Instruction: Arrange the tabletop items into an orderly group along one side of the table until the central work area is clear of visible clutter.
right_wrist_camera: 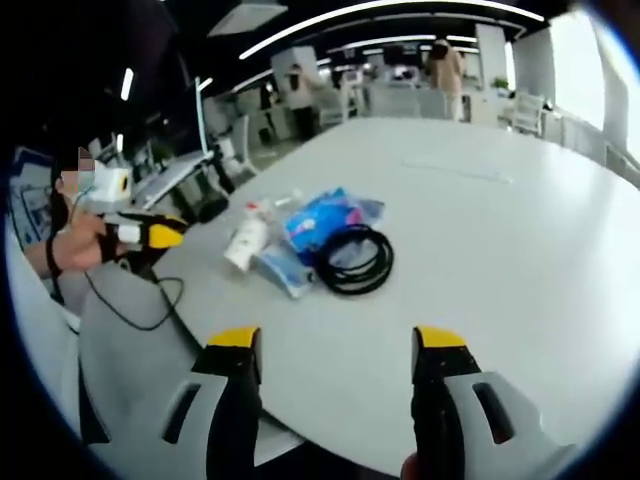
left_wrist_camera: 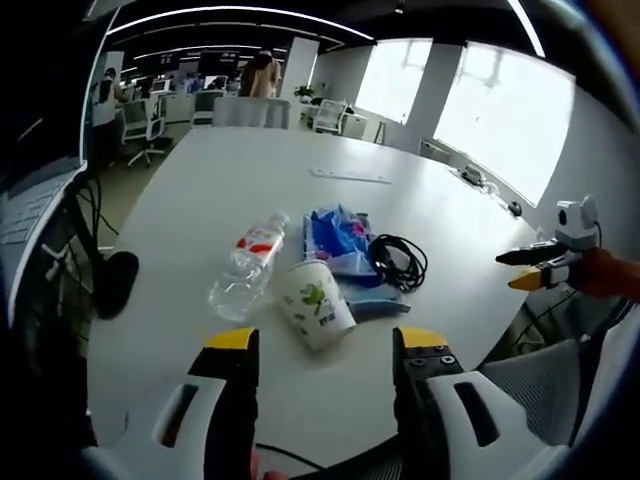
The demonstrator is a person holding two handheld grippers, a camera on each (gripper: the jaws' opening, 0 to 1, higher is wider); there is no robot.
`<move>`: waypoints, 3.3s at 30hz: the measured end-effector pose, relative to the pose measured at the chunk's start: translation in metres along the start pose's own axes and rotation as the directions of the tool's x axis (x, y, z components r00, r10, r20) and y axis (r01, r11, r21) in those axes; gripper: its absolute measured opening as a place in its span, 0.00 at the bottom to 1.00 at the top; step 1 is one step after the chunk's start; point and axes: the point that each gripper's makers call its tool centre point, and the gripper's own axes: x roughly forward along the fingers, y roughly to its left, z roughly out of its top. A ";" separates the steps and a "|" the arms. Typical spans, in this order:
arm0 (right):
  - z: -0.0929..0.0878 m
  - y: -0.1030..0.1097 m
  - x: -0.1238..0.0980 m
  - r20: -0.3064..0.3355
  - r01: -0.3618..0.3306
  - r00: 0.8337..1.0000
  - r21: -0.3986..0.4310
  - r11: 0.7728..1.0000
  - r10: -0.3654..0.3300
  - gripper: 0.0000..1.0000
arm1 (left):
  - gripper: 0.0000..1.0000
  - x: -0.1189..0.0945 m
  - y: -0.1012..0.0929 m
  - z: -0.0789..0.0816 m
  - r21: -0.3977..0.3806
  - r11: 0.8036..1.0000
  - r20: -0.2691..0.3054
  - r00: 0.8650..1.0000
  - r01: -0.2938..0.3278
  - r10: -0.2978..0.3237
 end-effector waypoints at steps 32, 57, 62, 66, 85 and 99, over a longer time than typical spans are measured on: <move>-0.009 0.002 0.003 -0.017 0.014 1.000 0.011 1.000 -0.014 0.57 | 0.47 0.037 0.028 0.048 0.114 0.993 -0.074 0.997 0.015 -0.006; -0.016 -0.004 -0.002 -0.020 0.043 0.999 0.042 0.998 -0.042 0.55 | 0.46 0.102 0.064 0.062 0.289 0.955 -0.368 0.929 0.071 0.042; -0.018 -0.002 0.000 -0.026 0.037 0.999 0.042 0.998 -0.036 0.55 | 0.47 0.115 0.065 0.057 0.308 0.946 -0.431 0.901 0.103 0.043; -0.020 -0.002 0.000 -0.032 0.037 0.999 0.044 0.998 -0.036 0.55 | 0.47 0.126 0.068 0.054 0.313 0.943 -0.465 0.884 0.114 0.048; -0.024 -0.004 -0.004 -0.035 0.051 0.998 0.062 0.997 -0.048 0.56 | 0.45 0.157 0.076 0.028 0.313 0.940 -0.564 0.823 0.138 0.068; -0.024 -0.005 -0.004 -0.032 0.054 0.998 0.063 0.997 -0.052 0.55 | 0.39 0.158 0.079 0.035 0.287 0.948 -0.510 0.859 0.138 0.029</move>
